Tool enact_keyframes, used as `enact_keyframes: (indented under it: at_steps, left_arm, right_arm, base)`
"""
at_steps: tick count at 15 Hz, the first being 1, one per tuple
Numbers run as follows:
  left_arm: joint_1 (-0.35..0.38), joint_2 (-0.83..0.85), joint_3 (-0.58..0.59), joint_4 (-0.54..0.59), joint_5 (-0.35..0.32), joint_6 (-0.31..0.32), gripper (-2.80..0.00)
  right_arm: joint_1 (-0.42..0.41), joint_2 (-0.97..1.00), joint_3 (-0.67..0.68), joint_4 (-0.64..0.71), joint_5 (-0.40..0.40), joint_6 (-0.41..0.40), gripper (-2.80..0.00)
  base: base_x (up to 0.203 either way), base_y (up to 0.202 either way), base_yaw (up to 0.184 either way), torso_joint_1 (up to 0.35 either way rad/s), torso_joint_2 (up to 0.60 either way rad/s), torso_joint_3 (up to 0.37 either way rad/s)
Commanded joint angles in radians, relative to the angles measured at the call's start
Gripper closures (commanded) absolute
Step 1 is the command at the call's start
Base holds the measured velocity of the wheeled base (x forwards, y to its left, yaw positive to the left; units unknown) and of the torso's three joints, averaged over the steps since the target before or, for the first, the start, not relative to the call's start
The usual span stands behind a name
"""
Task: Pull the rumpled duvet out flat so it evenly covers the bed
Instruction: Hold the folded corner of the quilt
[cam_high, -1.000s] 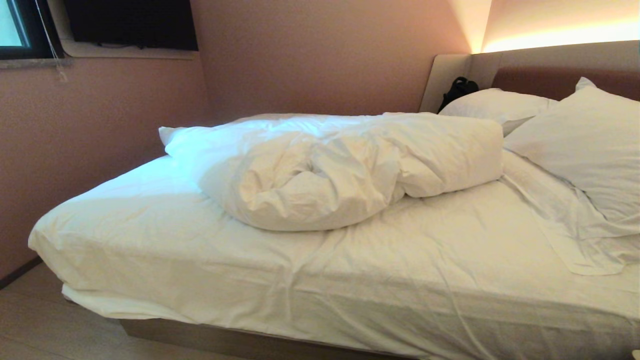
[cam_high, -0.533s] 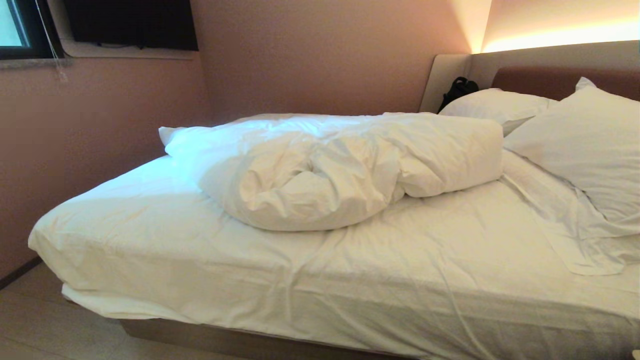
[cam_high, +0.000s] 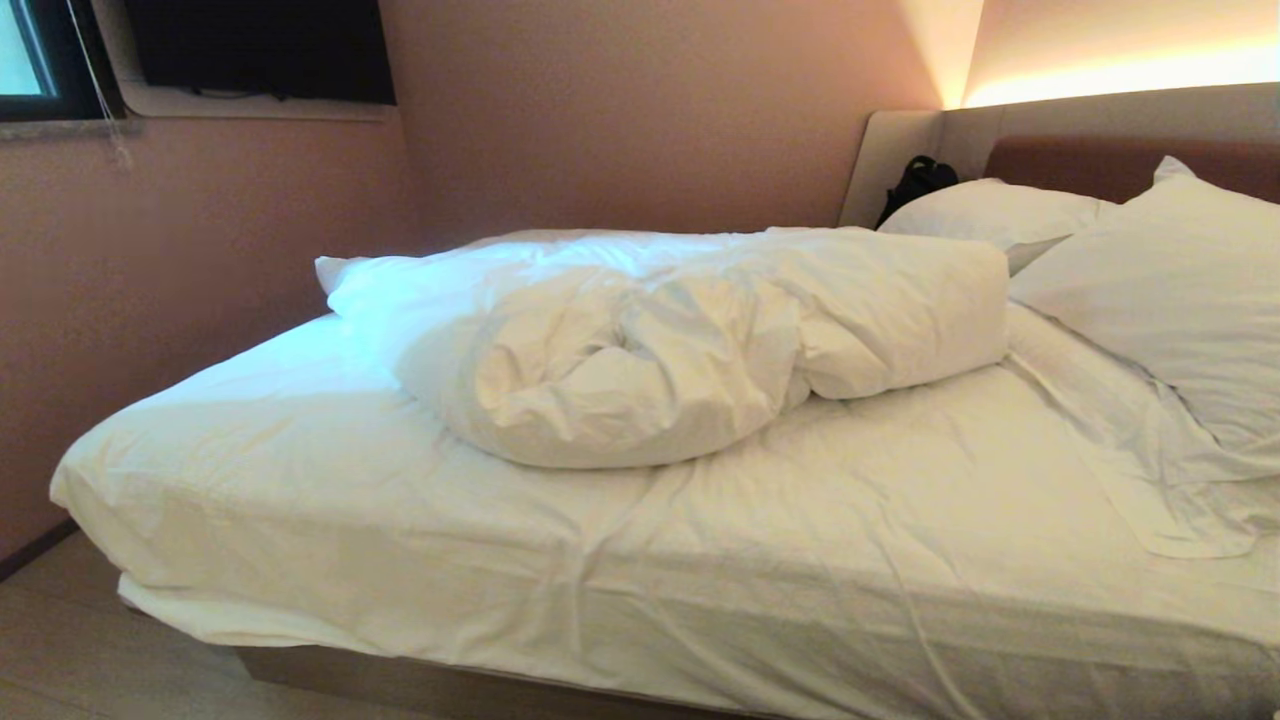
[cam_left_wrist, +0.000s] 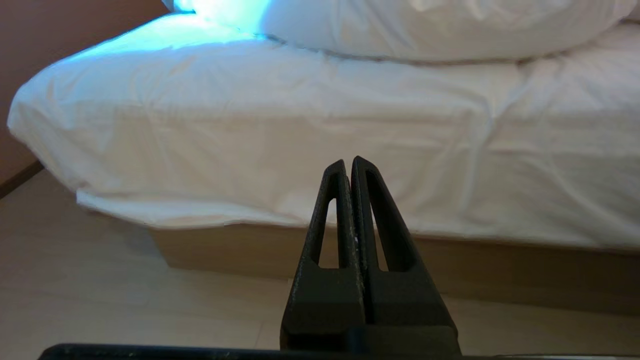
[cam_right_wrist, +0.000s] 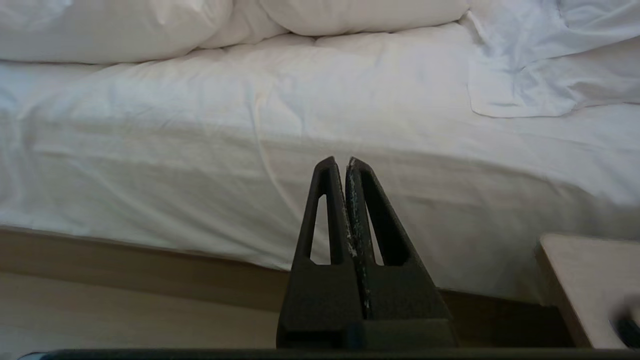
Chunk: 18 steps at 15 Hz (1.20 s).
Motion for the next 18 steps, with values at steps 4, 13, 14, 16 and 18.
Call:
enact_keyframes:
  at_steps: [4, 13, 14, 16, 18]
  left_arm:
    - [0.000, 0.000, 0.000, 0.001, 0.000, -0.003, 0.00]
    - [0.000, 0.000, 0.001, 0.001, 0.000, -0.014, 0.00]
    - [0.001, 0.000, 0.001, 0.001, 0.000, -0.014, 0.00]
    - [0.000, 0.000, 0.001, 0.001, 0.001, -0.014, 0.00]
    - [0.001, 0.000, 0.001, 0.001, 0.000, -0.013, 0.00]
  right_arm:
    - [0.000, 0.001, 0.000, 0.000, 0.000, -0.001, 0.00]
    - [0.000, 0.002, -0.021, 0.042, -0.002, -0.004, 0.00]
    - [0.000, 0.002, -0.034, 0.083, 0.003, -0.004, 0.00]
    - [0.000, 0.005, -0.049, 0.092, 0.004, -0.008, 0.00]
    - [0.000, 0.015, -0.112, 0.097, 0.017, -0.004, 0.00]
  base:
    - [0.103, 0.000, 0.001, 0.010, 0.00, 0.000]
    - [0.000, 0.000, 0.000, 0.000, 0.00, 0.000]
    - [0.000, 0.000, 0.000, 0.000, 0.00, 0.000]
    - [0.000, 0.000, 0.000, 0.000, 0.00, 0.000]
    - [0.000, 0.000, 0.000, 0.000, 0.00, 0.000]
